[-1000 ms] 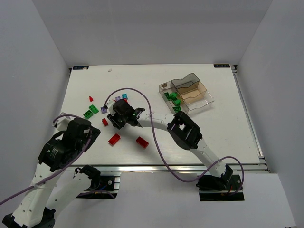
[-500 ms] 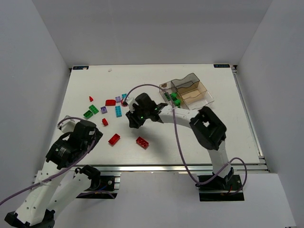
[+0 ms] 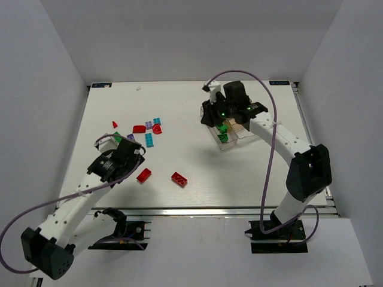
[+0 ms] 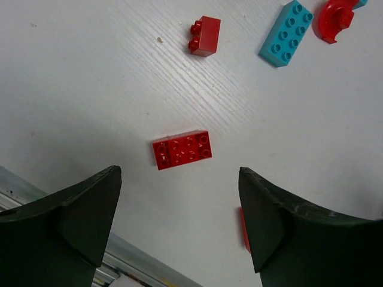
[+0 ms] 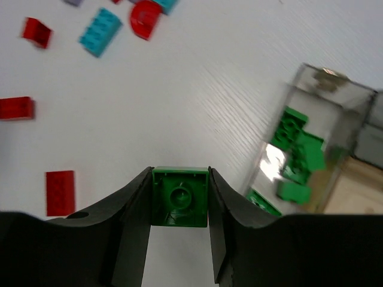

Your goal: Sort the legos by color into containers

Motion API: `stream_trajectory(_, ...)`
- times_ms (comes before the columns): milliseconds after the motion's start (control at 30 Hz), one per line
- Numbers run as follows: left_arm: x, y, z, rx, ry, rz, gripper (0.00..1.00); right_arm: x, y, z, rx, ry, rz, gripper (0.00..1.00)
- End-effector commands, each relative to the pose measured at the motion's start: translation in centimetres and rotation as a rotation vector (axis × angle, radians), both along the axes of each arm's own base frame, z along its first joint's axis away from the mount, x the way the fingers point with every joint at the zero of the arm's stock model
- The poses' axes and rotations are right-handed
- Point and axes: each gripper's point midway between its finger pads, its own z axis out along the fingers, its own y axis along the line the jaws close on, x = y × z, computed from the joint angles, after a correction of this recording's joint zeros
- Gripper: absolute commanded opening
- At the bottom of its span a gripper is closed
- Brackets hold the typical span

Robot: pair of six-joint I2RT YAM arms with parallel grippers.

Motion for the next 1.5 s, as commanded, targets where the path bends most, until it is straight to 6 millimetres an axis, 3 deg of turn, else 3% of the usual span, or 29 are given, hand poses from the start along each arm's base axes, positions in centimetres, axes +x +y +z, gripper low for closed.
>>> stream_trajectory(0, 2.9, 0.1, 1.8, 0.069, -0.057, -0.008, 0.89, 2.7, -5.6, -2.1, -0.12, 0.037, -0.168, 0.0)
stream_trajectory(133, 5.6, -0.3, 2.2, 0.102, -0.032, -0.059, 0.92, 5.9, -8.6, -4.0, -0.189, 0.029, -0.252, 0.0)
stream_trajectory(167, 6.1, 0.0, 1.4, 0.115, 0.006, -0.053, 0.92, 6.5, -8.8, -3.9, -0.197, 0.017, -0.255, 0.0)
stream_trajectory(367, 9.4, 0.4, 1.6, 0.087, 0.041, -0.112, 0.95, 7.8, -9.5, -6.7, -0.246, 0.046, -0.244, 0.02)
stream_trajectory(500, 10.9, 2.4, 0.8, 0.059, 0.086, -0.091, 0.95, 7.7, -9.4, -8.3, -0.255, 0.086, -0.226, 0.21)
stream_trajectory(533, 11.3, 2.7, 0.7, 0.049, 0.088, -0.095, 0.95, 7.7, -9.4, -8.6, -0.255, 0.093, -0.225, 0.36)
stream_trajectory(600, 11.5, 2.8, 0.1, 0.005, 0.101, -0.101, 0.95, 7.6, -9.4, -8.7, -0.251, 0.114, -0.212, 0.48)
stream_trajectory(633, 11.9, 3.4, -0.2, -0.01, 0.102, -0.085, 0.94, 7.6, -9.3, -8.5, -0.24, 0.12, -0.201, 0.58)
stream_trajectory(733, 12.4, 3.6, -0.6, -0.065, 0.088, -0.08, 0.93, 7.6, -9.6, -7.9, -0.221, 0.12, -0.193, 0.68)
stream_trajectory(767, 12.5, 4.1, -0.9, -0.078, 0.089, -0.065, 0.91, 7.2, -8.9, -7.7, -0.217, 0.113, -0.171, 0.69)
stream_trajectory(867, 12.9, 5.1, -1.6, -0.113, 0.098, -0.036, 0.87, 7.3, -9.5, -6.4, -0.184, 0.099, -0.152, 0.71)
stream_trajectory(900, 13.1, 5.2, -1.8, -0.127, 0.1, -0.033, 0.85, 6.8, -8.9, -5.3, -0.142, 0.091, -0.104, 0.72)
stream_trajectory(1000, 13.7, 6.7, -2.5, -0.145, 0.111, 0.007, 0.68, 5.1, -8.3, -3.3, -0.094, 0.049, 0.034, 0.73)
stream_trajectory(1067, 14.1, 7.8, -3.0, -0.155, 0.121, 0.027, 0.62, 3.3, -7.5, -2.1, -0.024, 0.028, 0.146, 0.72)
stream_trajectory(1167, 14.6, 8.7, -3.4, -0.156, 0.131, 0.023, 0.66, 1.4, -6.7, -1.2, 0.044, 0.021, 0.232, 0.73)
stream_trajectory(1200, 14.6, 9.3, -3.9, -0.155, 0.145, 0.031, 0.74, 0.9, -6.6, -1.0, 0.065, 0.023, 0.259, 0.75)
stream_trajectory(1233, 14.8, 9.3, -4.0, -0.149, 0.152, 0.01, 0.74, 0.6, -6.5, -0.9, 0.072, 0.024, 0.269, 0.8)
stream_trajectory(1300, 14.8, 10.3, -4.8, -0.142, 0.175, 0.008, 0.9, -0.1, -6.3, -1.1, 0.085, 0.038, 0.296, 0.88)
stream_trajectory(1467, 15.2, 12.0, -6.3, -0.133, 0.21, 0.013, 0.94, -0.5, -6.2, -1.4, 0.095, 0.057, 0.301, 0.89)
